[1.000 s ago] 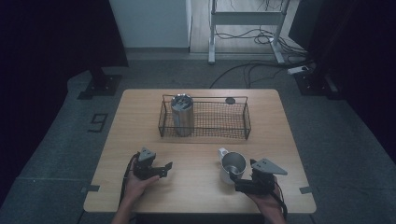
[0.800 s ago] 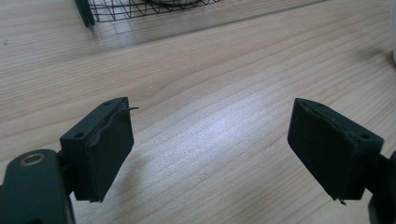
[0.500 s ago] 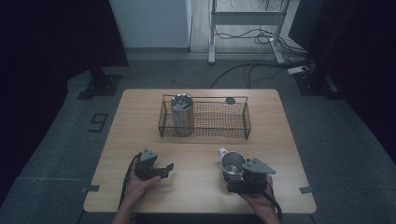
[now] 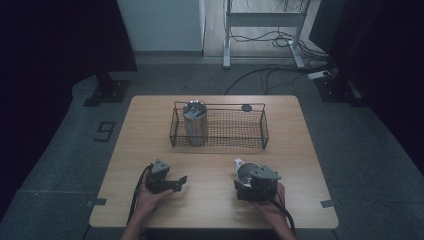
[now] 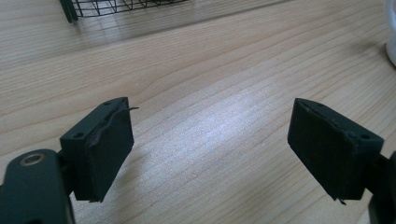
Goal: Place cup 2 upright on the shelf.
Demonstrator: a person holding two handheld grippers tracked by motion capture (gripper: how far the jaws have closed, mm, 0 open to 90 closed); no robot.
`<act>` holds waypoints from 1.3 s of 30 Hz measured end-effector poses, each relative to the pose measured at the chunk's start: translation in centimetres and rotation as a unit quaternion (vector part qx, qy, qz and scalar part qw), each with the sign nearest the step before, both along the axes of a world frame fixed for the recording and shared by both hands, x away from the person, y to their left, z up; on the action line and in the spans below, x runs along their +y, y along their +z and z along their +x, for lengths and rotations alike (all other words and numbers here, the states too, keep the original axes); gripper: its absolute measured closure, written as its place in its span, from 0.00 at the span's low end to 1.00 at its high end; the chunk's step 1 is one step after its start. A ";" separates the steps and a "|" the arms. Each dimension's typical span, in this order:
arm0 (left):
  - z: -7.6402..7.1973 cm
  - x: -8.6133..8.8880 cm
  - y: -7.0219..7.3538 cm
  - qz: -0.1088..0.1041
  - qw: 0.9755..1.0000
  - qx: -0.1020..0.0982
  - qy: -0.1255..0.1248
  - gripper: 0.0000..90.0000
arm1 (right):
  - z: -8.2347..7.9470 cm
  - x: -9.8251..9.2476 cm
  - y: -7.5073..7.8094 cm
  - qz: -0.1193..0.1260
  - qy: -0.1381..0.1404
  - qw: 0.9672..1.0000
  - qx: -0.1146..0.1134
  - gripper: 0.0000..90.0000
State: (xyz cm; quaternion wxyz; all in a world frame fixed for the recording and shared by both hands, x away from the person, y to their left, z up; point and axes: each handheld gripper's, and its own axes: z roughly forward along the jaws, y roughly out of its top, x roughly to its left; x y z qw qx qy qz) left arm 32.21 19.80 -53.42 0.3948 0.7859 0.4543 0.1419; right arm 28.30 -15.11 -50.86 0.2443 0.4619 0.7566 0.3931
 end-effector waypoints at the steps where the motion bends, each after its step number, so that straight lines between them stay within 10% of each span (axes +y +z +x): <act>1: 0.0 0.0 0.0 0.002 1.000 0.001 0.000 0.16 | 0.0 -0.1 -0.2 -0.004 0.001 1.000 -0.010 0.07; 39: -0.3 0.4 0.4 -0.002 1.000 -0.005 0.002 0.16 | 1.0 -1.8 3.5 0.029 0.036 0.999 -0.009 0.08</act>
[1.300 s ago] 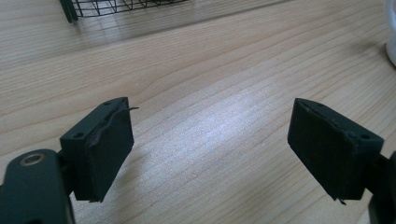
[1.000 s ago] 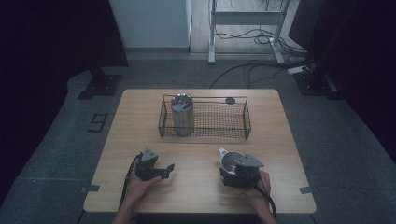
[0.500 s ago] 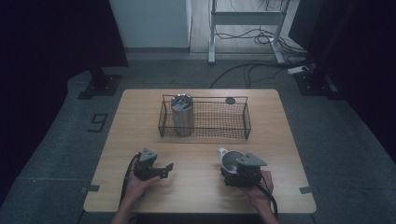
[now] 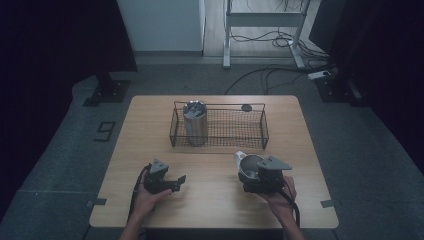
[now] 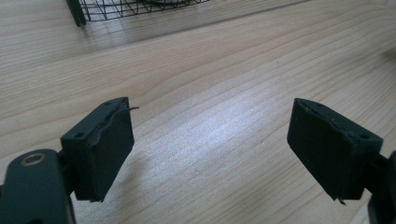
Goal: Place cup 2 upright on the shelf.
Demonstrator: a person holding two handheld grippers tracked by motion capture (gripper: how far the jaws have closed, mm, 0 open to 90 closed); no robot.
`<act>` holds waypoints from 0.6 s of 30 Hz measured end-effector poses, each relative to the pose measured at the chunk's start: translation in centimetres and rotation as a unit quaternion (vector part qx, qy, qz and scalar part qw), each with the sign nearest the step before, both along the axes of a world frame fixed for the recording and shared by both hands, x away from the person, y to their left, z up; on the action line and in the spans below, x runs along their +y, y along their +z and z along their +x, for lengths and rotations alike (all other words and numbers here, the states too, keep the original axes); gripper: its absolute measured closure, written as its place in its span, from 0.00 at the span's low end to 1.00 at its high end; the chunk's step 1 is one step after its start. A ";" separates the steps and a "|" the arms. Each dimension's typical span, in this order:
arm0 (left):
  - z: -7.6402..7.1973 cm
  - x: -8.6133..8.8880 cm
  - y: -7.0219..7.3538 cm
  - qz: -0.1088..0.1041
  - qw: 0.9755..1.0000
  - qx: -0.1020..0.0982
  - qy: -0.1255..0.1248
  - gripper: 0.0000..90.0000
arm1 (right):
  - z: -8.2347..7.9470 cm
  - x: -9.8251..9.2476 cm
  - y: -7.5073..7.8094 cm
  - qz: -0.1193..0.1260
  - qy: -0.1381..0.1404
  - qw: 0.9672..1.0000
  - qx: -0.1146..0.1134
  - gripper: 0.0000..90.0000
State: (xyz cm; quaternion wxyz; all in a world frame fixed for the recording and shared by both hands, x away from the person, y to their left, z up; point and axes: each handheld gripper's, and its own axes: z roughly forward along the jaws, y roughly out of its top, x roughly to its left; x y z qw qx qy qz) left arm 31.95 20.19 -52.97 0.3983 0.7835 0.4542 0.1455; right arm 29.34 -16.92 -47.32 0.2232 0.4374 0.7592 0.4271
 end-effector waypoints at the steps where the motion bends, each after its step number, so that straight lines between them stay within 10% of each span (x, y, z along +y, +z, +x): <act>1: 0.0 0.0 0.0 -0.001 1.000 0.000 0.001 0.16 | 0.1 0.0 0.1 0.002 -0.001 1.000 0.000 0.08; 18: -0.1 0.2 0.1 -0.002 1.000 -0.002 0.006 0.17 | 1.7 -0.3 1.9 0.010 -0.005 1.000 -0.011 0.08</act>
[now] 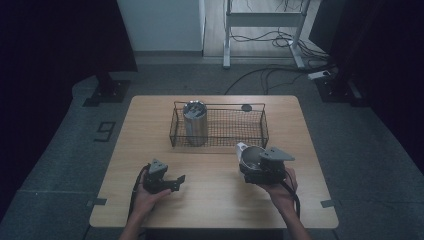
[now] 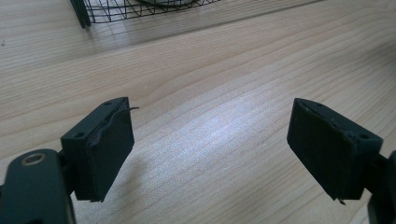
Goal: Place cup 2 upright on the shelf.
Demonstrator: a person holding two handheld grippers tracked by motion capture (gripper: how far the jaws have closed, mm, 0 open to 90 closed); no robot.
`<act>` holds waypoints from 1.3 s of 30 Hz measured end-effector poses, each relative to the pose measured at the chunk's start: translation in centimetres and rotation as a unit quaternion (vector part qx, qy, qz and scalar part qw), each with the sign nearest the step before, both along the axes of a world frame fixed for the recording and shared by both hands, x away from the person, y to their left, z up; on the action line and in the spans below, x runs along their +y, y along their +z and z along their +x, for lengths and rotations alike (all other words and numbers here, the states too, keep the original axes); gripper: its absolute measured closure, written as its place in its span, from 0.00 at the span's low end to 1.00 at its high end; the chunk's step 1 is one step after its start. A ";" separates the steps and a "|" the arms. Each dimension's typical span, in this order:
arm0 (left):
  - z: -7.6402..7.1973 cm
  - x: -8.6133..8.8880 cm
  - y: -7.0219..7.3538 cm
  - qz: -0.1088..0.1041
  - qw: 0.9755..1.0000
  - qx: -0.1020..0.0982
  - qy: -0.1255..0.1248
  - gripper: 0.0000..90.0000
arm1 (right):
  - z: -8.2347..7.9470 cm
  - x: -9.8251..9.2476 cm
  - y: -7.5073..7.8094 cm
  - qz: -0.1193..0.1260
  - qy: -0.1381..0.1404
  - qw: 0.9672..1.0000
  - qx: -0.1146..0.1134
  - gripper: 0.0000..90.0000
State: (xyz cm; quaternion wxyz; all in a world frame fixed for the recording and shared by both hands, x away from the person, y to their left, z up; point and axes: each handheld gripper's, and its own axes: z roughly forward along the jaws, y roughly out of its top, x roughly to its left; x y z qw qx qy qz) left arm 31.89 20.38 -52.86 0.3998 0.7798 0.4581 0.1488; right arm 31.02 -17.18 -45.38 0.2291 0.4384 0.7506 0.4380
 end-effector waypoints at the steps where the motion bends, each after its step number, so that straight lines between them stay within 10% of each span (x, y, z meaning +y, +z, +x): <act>1: 0.0 0.0 0.0 -0.001 1.000 -0.001 0.000 0.17 | 0.1 0.0 0.1 0.000 0.001 1.000 -0.001 0.08; 39: 0.0 0.0 -0.1 0.000 1.000 0.005 -0.005 0.17 | 3.9 -0.4 4.7 0.002 -0.010 1.000 -0.018 0.08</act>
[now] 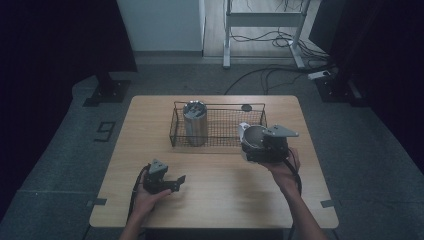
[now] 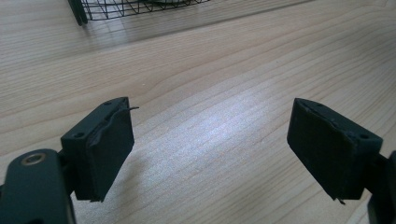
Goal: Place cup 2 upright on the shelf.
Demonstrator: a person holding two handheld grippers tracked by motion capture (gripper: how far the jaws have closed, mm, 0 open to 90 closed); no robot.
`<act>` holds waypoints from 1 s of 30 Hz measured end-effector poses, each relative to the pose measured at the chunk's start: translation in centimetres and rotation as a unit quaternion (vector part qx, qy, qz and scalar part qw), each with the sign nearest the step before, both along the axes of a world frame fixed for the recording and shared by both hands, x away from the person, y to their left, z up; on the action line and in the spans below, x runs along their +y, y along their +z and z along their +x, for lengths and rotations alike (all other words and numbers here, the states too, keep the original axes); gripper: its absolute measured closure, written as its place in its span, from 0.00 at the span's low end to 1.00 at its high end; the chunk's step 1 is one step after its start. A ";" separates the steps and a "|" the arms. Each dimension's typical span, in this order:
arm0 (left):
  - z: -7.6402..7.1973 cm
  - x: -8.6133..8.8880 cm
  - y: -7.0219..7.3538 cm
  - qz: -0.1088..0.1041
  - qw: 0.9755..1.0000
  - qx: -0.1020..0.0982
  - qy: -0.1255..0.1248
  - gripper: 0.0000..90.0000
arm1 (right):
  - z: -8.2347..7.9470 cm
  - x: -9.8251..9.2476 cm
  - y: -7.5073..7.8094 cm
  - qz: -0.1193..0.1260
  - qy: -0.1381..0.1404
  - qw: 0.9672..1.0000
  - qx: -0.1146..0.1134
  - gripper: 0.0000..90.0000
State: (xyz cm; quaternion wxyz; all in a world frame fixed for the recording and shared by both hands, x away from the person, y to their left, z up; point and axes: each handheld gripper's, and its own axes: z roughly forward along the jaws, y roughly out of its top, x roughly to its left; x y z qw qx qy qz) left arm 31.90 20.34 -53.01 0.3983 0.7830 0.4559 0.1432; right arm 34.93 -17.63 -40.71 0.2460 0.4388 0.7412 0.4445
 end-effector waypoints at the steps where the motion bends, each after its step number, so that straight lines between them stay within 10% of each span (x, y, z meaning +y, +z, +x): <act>1: 0.0 0.0 0.0 0.000 1.000 0.000 0.000 0.17 | 0.1 0.0 0.1 -0.001 0.000 1.000 0.000 0.08; 30: -0.1 0.0 0.1 0.004 1.000 -0.002 0.001 0.17 | 3.2 0.0 1.3 0.004 -0.017 1.000 0.001 0.08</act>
